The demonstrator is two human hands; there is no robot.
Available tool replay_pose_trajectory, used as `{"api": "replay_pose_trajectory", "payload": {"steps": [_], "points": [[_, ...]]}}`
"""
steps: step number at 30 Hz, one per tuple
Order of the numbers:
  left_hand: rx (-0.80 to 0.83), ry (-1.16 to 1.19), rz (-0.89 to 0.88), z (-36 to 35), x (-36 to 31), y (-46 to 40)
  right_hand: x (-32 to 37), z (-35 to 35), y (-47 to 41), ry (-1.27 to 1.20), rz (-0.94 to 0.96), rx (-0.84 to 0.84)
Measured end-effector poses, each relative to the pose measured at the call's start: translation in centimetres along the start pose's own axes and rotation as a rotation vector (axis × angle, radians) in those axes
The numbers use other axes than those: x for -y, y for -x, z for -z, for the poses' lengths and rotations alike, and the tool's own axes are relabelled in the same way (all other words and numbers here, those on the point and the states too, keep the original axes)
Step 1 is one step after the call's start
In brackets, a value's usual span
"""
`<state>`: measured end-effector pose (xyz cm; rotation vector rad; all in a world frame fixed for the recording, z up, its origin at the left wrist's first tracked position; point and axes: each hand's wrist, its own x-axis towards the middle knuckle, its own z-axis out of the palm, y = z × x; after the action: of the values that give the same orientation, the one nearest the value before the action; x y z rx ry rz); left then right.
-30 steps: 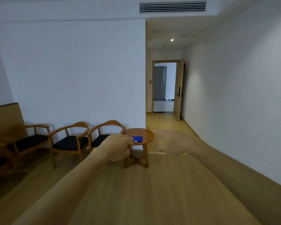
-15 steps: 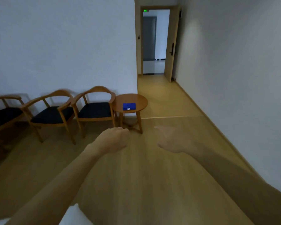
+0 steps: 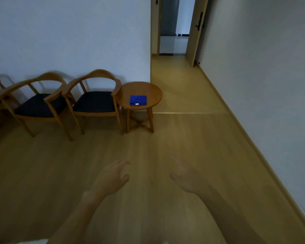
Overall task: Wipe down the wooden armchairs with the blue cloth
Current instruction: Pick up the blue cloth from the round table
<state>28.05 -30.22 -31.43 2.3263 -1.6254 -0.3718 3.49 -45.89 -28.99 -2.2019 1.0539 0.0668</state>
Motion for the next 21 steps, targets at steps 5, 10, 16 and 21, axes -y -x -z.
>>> {"api": "replay_pose_trajectory", "payload": {"steps": [5, 10, 16, 21], "points": [[0.068, -0.026, 0.073, 0.4, 3.0, -5.8, 1.5, 2.1, -7.8, 0.073, 0.039, 0.044], [0.059, -0.042, 0.053, 2.0, 7.2, -13.6, 4.5, 3.2, -16.0, 0.096, 0.065, 0.074], [0.001, -0.012, 0.006, 5.0, 13.6, -23.9, 10.2, 4.2, -27.1, 0.111, 0.084, 0.045], [0.021, -0.004, -0.013, 8.0, 17.9, -31.5, 14.2, 5.5, -35.1, 0.083, 0.052, 0.016]]}}
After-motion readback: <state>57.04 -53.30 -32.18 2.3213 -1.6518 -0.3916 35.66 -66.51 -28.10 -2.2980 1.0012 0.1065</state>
